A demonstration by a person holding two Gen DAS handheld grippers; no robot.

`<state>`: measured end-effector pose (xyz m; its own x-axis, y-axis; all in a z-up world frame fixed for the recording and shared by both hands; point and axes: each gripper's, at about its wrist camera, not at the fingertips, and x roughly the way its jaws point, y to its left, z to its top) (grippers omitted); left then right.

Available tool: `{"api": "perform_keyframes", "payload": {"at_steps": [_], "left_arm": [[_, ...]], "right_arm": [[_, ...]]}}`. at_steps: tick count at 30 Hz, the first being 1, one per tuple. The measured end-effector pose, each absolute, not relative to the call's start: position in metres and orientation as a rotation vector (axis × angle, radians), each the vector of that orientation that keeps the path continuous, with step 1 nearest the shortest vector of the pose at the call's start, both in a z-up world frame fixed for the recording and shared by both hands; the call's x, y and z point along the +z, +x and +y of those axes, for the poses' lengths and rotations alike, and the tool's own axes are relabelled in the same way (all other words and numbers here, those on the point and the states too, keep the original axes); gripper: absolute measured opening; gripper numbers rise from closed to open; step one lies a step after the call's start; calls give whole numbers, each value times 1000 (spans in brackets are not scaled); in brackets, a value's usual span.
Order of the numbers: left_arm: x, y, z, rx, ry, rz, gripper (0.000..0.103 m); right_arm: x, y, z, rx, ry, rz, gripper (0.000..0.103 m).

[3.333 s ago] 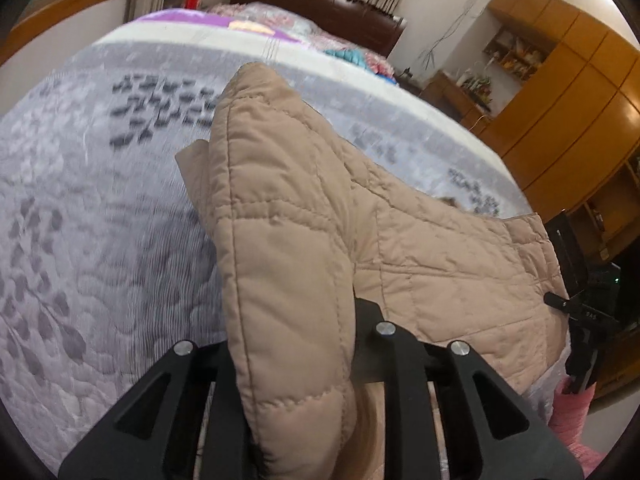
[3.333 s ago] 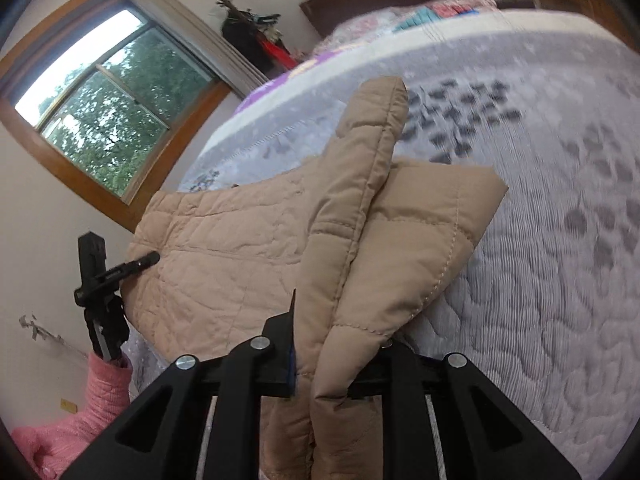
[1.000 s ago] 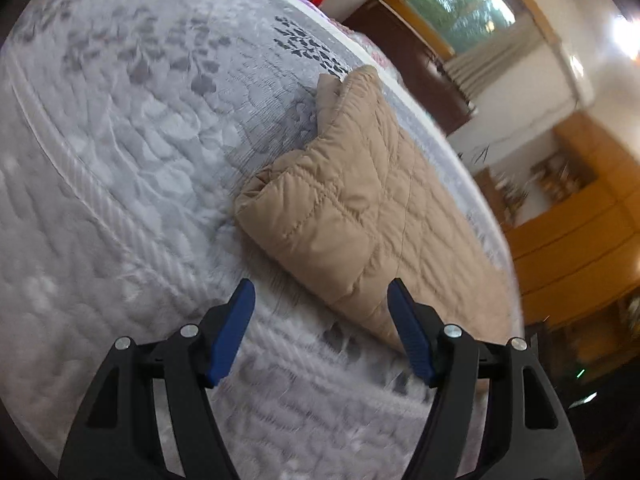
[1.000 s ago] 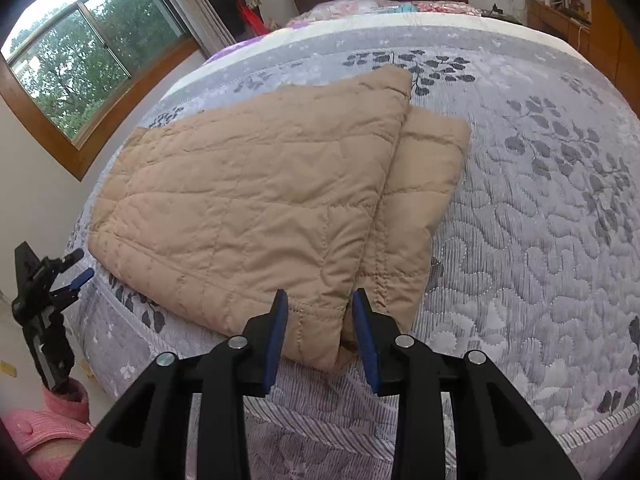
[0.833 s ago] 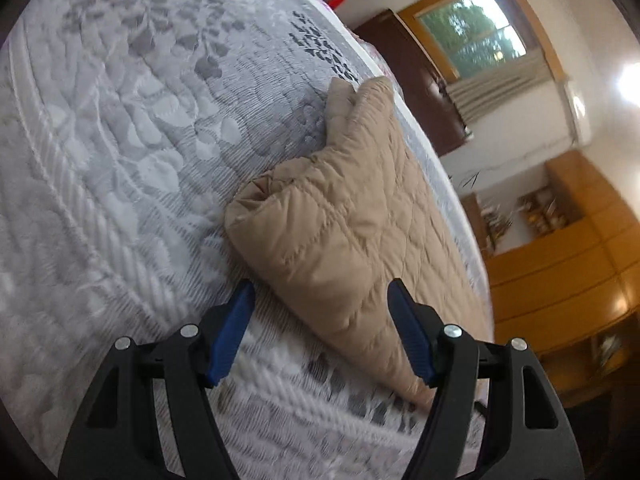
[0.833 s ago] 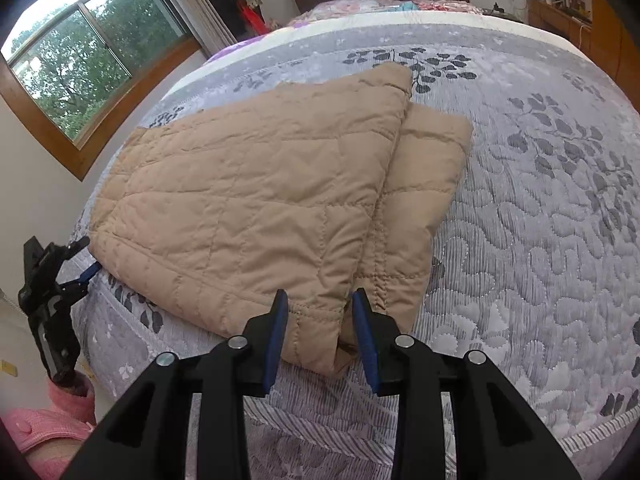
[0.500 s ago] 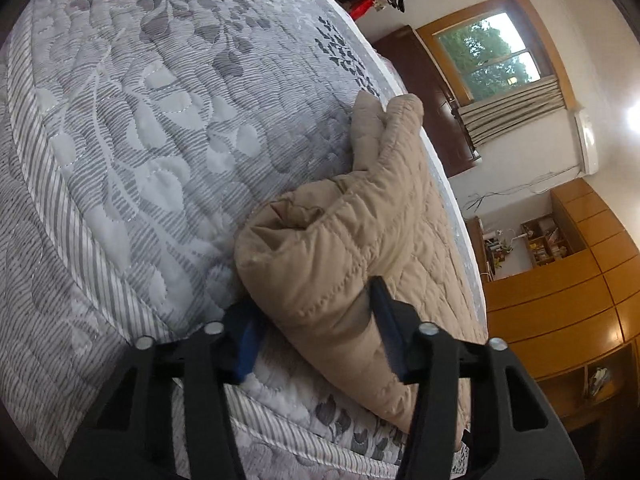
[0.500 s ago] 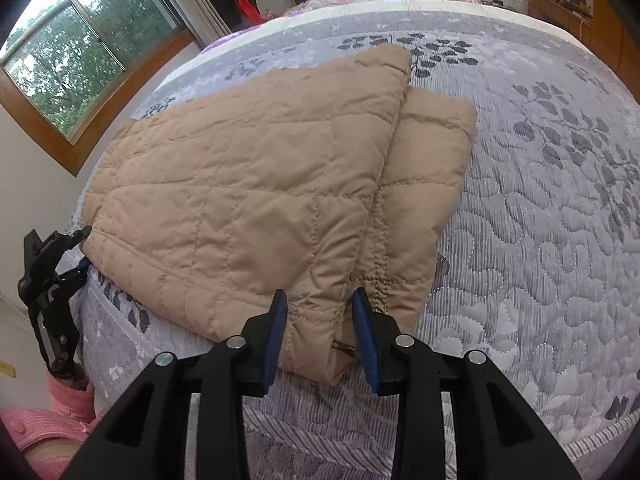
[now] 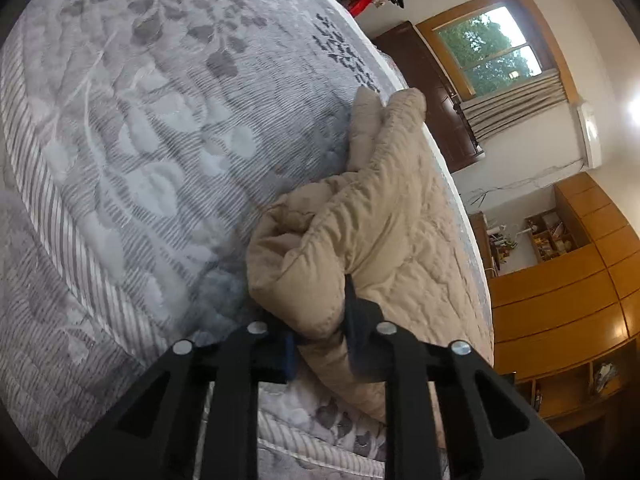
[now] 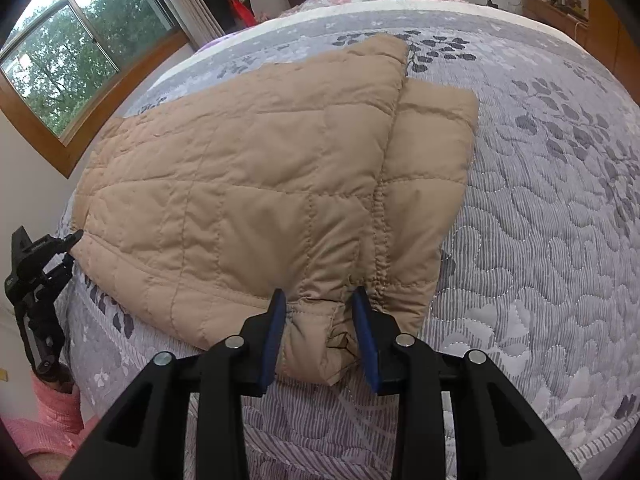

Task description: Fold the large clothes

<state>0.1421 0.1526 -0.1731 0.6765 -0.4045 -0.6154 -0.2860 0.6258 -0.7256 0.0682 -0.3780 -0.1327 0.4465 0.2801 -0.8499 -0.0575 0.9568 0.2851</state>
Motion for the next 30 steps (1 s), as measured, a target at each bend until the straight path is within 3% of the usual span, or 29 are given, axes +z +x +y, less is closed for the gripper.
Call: {"api": "perform_keyframes", "payload": {"at_steps": [9,16,30], "left_arm": [[-88,127,106,-111,-615,678,10],[-25,115,24,-278,-348,575,10],[-41,130,-94,-508,-104,671,10]], "right_arm": [[-117,58,-392,219,298,1064,34],[-114,56,-400,211,301,1092,34],[-118,58,-396,200,286,1112,34]]}}
